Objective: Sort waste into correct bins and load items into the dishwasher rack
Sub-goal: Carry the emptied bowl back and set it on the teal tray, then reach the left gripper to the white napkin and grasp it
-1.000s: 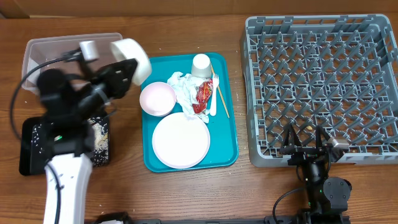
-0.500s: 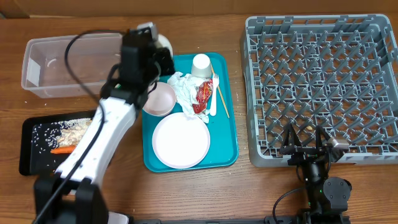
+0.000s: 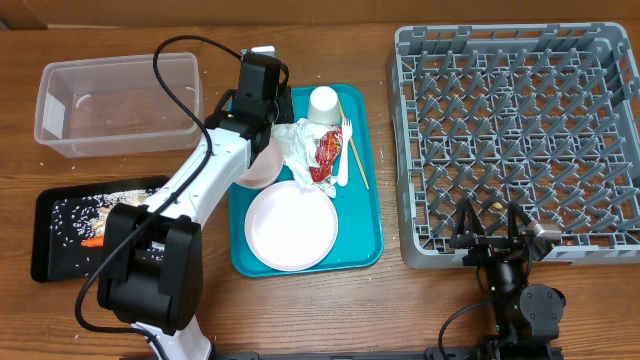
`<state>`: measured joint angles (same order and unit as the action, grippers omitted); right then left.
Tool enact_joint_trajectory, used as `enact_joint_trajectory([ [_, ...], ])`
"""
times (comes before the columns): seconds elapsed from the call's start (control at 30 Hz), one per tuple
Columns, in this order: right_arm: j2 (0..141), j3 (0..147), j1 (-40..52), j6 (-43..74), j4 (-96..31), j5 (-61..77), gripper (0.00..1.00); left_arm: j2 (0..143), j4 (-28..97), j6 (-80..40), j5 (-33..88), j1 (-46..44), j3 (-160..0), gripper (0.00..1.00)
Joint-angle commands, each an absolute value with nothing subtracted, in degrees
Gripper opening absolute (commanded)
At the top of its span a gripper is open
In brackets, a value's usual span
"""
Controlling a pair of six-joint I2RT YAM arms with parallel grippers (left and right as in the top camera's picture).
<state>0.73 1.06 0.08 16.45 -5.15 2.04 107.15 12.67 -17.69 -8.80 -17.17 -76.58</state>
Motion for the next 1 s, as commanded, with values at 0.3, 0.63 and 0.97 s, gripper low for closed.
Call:
enact_joint_trajectory([
  [0.3,0.2,0.5,-0.1,16.1,-4.8,1.3,1.00,106.6,27.6,-16.7,-10.0,-17.4,-84.3,0.79],
  [0.63,0.2,0.5,-0.1,16.1,-4.8,1.3,1.00,106.3,47.0,-13.6,6.7,-20.5,-97.7,0.82],
  [0.97,0.2,0.5,-0.1,16.1,-4.8,1.3,1.00,111.0,51.4,-17.1,6.9,-25.5,-97.6,1.00],
])
